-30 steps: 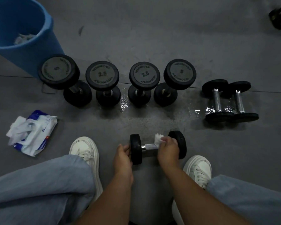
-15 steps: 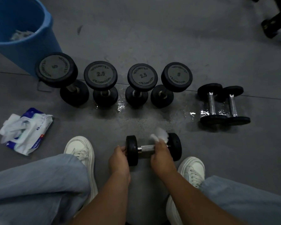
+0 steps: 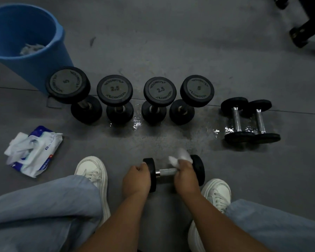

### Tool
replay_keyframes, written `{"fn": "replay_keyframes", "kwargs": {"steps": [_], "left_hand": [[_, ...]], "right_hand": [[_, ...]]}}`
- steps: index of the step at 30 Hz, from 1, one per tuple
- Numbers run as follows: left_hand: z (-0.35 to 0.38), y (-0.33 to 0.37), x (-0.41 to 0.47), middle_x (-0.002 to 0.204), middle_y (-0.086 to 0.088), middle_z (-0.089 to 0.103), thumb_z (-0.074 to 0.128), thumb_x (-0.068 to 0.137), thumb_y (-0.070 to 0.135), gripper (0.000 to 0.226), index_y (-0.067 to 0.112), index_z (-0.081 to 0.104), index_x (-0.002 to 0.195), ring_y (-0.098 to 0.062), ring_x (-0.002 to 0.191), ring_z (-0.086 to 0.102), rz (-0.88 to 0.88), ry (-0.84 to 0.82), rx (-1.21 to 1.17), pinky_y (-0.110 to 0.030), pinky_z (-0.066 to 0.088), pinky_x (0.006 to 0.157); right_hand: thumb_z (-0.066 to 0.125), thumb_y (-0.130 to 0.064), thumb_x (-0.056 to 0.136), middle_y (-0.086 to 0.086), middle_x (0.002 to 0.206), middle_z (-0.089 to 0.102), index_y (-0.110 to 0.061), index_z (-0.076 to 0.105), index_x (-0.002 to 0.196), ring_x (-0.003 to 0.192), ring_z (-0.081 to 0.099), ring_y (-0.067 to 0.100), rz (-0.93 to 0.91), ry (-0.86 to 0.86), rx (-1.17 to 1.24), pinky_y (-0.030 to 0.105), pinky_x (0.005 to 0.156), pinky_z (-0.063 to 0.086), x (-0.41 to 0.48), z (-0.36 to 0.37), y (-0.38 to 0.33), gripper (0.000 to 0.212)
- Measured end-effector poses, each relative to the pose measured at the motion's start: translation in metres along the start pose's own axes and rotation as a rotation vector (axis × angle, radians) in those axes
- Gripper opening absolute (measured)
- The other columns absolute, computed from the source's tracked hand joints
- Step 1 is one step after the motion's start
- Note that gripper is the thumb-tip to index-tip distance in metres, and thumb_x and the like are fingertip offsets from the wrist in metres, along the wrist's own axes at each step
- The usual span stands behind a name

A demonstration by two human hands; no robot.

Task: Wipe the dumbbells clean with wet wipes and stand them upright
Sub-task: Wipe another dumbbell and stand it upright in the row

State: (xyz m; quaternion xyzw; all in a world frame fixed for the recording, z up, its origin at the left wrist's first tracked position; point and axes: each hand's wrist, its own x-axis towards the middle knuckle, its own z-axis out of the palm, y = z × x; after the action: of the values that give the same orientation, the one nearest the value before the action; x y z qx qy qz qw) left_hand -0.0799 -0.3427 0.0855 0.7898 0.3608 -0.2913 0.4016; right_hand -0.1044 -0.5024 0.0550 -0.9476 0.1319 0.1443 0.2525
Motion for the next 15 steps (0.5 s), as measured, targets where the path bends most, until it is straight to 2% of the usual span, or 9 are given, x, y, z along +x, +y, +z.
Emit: {"fn": "replay_keyframes", "kwargs": {"steps": [1, 3, 5, 7, 8, 10, 11, 13, 15], "left_hand": [[0.001, -0.001, 0.002, 0.112, -0.016, 0.066, 0.039, 0.098, 0.048, 0.046, 0.011, 0.064, 0.102, -0.034, 0.103, 0.061, 0.003, -0.013, 0.040, -0.034, 0.043, 0.082], [0.001, -0.003, 0.002, 0.114, -0.016, 0.066, 0.036, 0.098, 0.051, 0.051, 0.010, 0.064, 0.107, -0.034, 0.104, 0.061, 0.010, -0.010, 0.115, -0.036, 0.045, 0.086], [0.002, -0.006, 0.001, 0.116, -0.016, 0.065, 0.035, 0.098, 0.052, 0.052, 0.010, 0.064, 0.110, -0.033, 0.105, 0.061, 0.020, -0.017, 0.154, -0.035, 0.045, 0.085], [0.003, -0.009, -0.001, 0.117, -0.014, 0.064, 0.035, 0.099, 0.053, 0.052, 0.011, 0.063, 0.111, -0.031, 0.102, 0.059, 0.005, -0.032, 0.170, -0.032, 0.040, 0.080], [0.004, -0.010, -0.002, 0.116, -0.013, 0.065, 0.034, 0.099, 0.055, 0.052, 0.012, 0.063, 0.109, -0.030, 0.100, 0.059, 0.003, -0.034, 0.184, -0.032, 0.038, 0.079], [0.007, -0.012, -0.004, 0.112, -0.012, 0.066, 0.035, 0.098, 0.057, 0.053, 0.013, 0.064, 0.104, -0.030, 0.100, 0.060, 0.018, -0.039, 0.225, -0.033, 0.041, 0.079], [0.008, -0.013, -0.006, 0.111, -0.012, 0.066, 0.035, 0.097, 0.057, 0.053, 0.013, 0.064, 0.103, -0.030, 0.101, 0.061, 0.024, -0.048, 0.242, -0.033, 0.043, 0.080], [0.014, -0.016, -0.008, 0.113, -0.012, 0.066, 0.038, 0.097, 0.056, 0.049, 0.014, 0.062, 0.108, -0.031, 0.103, 0.061, 0.033, -0.085, 0.251, -0.034, 0.046, 0.083], [0.019, -0.020, -0.009, 0.116, -0.013, 0.065, 0.042, 0.097, 0.052, 0.043, 0.015, 0.059, 0.113, -0.032, 0.107, 0.061, 0.055, -0.094, 0.257, -0.036, 0.049, 0.088]], "right_hand": [[0.048, -0.004, 0.091, 0.008, 0.125, 0.057, -0.013, 0.058, 0.123, 0.117, 0.053, 0.019, 0.060, -0.027, 0.017, 0.022, 0.100, 0.037, 0.001, 0.000, -0.002, 0.035], [0.047, -0.002, 0.091, 0.005, 0.120, 0.058, -0.011, 0.059, 0.121, 0.109, 0.055, 0.016, -0.073, -0.200, -0.024, 0.024, 0.100, 0.040, -0.008, 0.003, -0.013, 0.034], [0.047, -0.002, 0.092, 0.003, 0.113, 0.059, -0.012, 0.062, 0.120, 0.102, 0.057, 0.014, -0.100, -0.205, 0.020, 0.018, 0.089, 0.043, -0.010, 0.004, -0.017, 0.033], [0.047, -0.003, 0.092, 0.002, 0.109, 0.061, -0.011, 0.060, 0.120, 0.097, 0.059, 0.014, 0.126, -0.088, 0.117, 0.009, 0.073, 0.040, 0.003, 0.006, -0.013, 0.033], [0.048, -0.005, 0.093, 0.004, 0.107, 0.062, -0.009, 0.060, 0.119, 0.099, 0.061, 0.019, 0.214, -0.102, 0.076, 0.008, 0.070, 0.041, 0.008, 0.006, -0.009, 0.029], [0.049, -0.013, 0.094, 0.010, 0.109, 0.062, -0.012, 0.061, 0.113, 0.105, 0.060, 0.027, 0.249, -0.388, 0.002, 0.018, 0.079, 0.046, 0.007, 0.008, -0.009, 0.022], [0.050, -0.015, 0.092, 0.011, 0.109, 0.062, -0.019, 0.062, 0.107, 0.102, 0.061, 0.027, 0.218, -0.422, -0.030, 0.023, 0.081, 0.046, 0.003, 0.008, -0.013, 0.019], [0.050, -0.017, 0.089, 0.009, 0.103, 0.063, -0.028, 0.061, 0.091, 0.090, 0.061, 0.022, 0.152, -0.332, 0.042, 0.026, 0.076, 0.046, -0.004, 0.003, -0.018, 0.016], [0.049, -0.015, 0.091, 0.003, 0.101, 0.063, -0.025, 0.062, 0.096, 0.084, 0.060, 0.017, 0.213, -0.129, 0.045, 0.025, 0.069, 0.043, -0.003, -0.001, -0.005, 0.017]]}}
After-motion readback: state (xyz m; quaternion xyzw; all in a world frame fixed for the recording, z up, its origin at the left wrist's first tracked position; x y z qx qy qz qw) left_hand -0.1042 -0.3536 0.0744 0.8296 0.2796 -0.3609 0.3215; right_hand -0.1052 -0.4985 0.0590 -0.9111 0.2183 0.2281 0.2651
